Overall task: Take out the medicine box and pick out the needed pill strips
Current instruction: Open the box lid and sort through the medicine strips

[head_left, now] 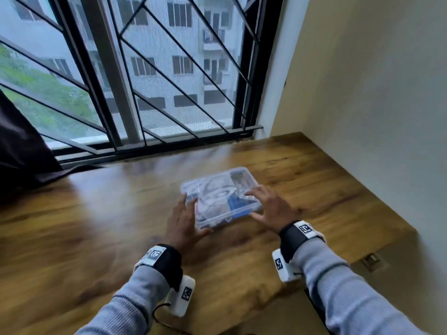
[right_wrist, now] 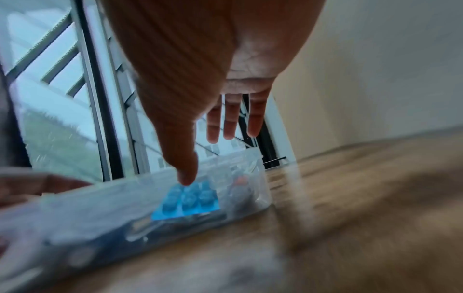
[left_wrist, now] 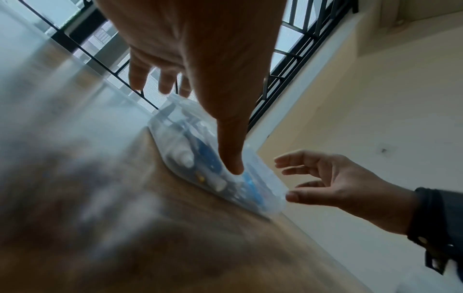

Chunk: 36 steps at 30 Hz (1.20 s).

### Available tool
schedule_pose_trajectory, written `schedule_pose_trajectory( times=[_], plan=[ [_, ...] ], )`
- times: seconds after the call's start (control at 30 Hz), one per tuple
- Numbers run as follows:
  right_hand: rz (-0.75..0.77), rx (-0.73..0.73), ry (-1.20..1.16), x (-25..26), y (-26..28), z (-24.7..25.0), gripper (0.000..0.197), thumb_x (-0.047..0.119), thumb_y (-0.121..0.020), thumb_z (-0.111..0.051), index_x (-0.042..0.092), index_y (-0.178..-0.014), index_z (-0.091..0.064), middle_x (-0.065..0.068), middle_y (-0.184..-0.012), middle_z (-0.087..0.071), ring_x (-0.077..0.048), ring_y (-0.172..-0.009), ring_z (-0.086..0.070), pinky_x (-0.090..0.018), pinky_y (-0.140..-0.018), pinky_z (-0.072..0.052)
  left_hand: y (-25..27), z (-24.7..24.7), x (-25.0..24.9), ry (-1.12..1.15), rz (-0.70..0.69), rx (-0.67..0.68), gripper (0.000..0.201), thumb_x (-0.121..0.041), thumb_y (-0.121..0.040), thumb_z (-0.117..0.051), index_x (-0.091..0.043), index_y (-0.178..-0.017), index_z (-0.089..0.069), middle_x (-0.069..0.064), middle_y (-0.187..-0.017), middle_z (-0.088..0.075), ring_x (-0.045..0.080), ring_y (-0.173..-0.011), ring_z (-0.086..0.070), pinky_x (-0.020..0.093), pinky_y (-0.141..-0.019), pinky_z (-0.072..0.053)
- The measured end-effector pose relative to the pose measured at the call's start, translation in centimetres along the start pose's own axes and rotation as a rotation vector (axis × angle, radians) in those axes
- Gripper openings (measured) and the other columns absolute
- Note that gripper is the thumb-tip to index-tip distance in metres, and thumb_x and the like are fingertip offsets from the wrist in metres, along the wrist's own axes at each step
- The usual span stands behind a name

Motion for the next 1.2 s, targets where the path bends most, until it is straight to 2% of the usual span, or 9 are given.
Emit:
schedule_pose_trajectory(
  times=[0.1, 0.27, 0.4, 0.53, 0.67, 0.8, 0.93, 1.07, 1.2],
  plan=[
    [0.049, 0.144, 0.171, 0.5, -2.4, -1.9, 0.066, 0.024, -0.067, -0.078, 0.027, -0.129, -0.054, 0.002, -0.136, -0.054, -0.023, -0.117, -0.057, -0.037, -0.089, -0.053, -1.8, -0.7, 0.6, 0.045, -0.079, 0.071, 0.094, -0.050, -0.066, -0.079, -0.015, -0.142, -0.036, 0.016, -0.159, -0.018, 0.032, -0.144, -0.026, 0.036, -0.114, -0.028],
    [0.056, 0.120, 0.268, 0.5, -2.4, -3.0, 0.073, 0.018, -0.058, -0.084, 0.028, -0.125, -0.057, 0.004, -0.130, -0.060, -0.025, -0.104, -0.066, -0.035, -0.071, -0.059, -2.3, -0.9, 1.6, 0.263, -0.166, 0.031, 0.095, -0.069, -0.060, -0.065, -0.019, -0.137, -0.040, 0.009, -0.156, -0.019, 0.019, -0.143, -0.023, 0.029, -0.114, -0.024],
    [0.053, 0.121, 0.289, 0.2, -1.7, -4.1, 0.081, 0.013, -0.054, -0.082, 0.025, -0.130, -0.057, -0.001, -0.133, -0.061, -0.028, -0.112, -0.065, -0.037, -0.068, -0.061, -3.2, -1.5, 2.5, 0.383, -0.208, 0.043, 0.089, -0.063, -0.061, -0.071, -0.026, -0.136, -0.038, -0.001, -0.158, -0.013, 0.004, -0.143, -0.015, 0.025, -0.116, -0.019],
    [0.060, 0.197, 0.433, 0.4, -1.7, -4.8, 0.088, 0.015, -0.037, -0.086, 0.018, -0.123, -0.065, -0.010, -0.119, -0.070, -0.029, -0.098, -0.071, -0.034, -0.060, -0.060, -3.9, -1.5, 2.9, 0.477, -0.238, 0.026, 0.085, -0.055, -0.060, -0.077, -0.029, -0.133, -0.043, -0.005, -0.157, -0.017, -0.012, -0.141, -0.011, 0.029, -0.116, -0.020],
    [0.089, 0.272, 0.467, -0.1, -1.9, -5.3, 0.091, 0.002, -0.043, -0.076, 0.007, -0.131, -0.057, -0.023, -0.129, -0.061, -0.040, -0.110, -0.064, -0.046, -0.082, -0.058, -3.2, -1.5, 2.7, 0.509, -0.212, -0.049, 0.082, -0.061, -0.059, -0.076, -0.034, -0.130, -0.046, -0.005, -0.156, -0.024, 0.006, -0.142, -0.027, 0.035, -0.114, -0.028],
    [0.070, 0.309, 0.319, 0.3, -1.7, -4.3, 0.085, -0.005, -0.069, -0.057, 0.010, -0.149, -0.032, -0.017, -0.155, -0.031, -0.036, -0.142, -0.032, -0.045, -0.115, -0.032, -2.3, -1.3, 2.5, 0.519, -0.197, -0.107, 0.082, -0.060, -0.057, -0.079, -0.038, -0.128, -0.046, -0.006, -0.156, -0.027, 0.019, -0.139, -0.037, 0.044, -0.112, -0.036],
    [0.239, 0.158, 0.252, 5.9, -1.5, -3.3, 0.069, 0.019, -0.067, -0.076, 0.017, -0.133, -0.053, -0.006, -0.137, -0.057, -0.025, -0.127, -0.053, -0.040, -0.103, -0.046, -2.2, -1.0, 2.5, 0.532, -0.221, -0.116, 0.090, -0.066, -0.052, -0.079, -0.033, -0.130, -0.047, -0.002, -0.155, -0.029, 0.019, -0.140, -0.036, 0.045, -0.112, -0.036],
    [0.337, 0.080, 0.259, 10.7, -1.2, -6.6, 0.064, 0.035, -0.064, -0.078, 0.022, -0.124, -0.059, 0.002, -0.132, -0.062, -0.019, -0.116, -0.059, -0.035, -0.093, -0.051, -2.0, -0.6, 2.4, 0.567, -0.235, -0.131, 0.089, -0.060, -0.054, -0.080, -0.027, -0.131, -0.049, -0.002, -0.154, -0.031, 0.014, -0.140, -0.036, 0.040, -0.113, -0.036],
    [0.422, -0.084, 0.295, 12.1, -1.7, -6.1, 0.046, 0.032, -0.067, -0.080, 0.016, -0.109, -0.069, -0.004, -0.115, -0.070, -0.026, -0.101, -0.068, -0.037, -0.078, -0.059, -1.9, -0.2, 2.2, 0.590, -0.264, -0.136, 0.086, -0.052, -0.058, -0.082, -0.023, -0.132, -0.049, 0.002, -0.153, -0.033, 0.015, -0.144, -0.030, 0.039, -0.115, -0.032]
  ],
)
Point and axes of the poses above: each hand's wrist, its own y-axis away from the middle knuckle, its own z-axis out of the back of the hand, x = y × z, the point moved 10 cm from there along -y, towards the middle knuckle
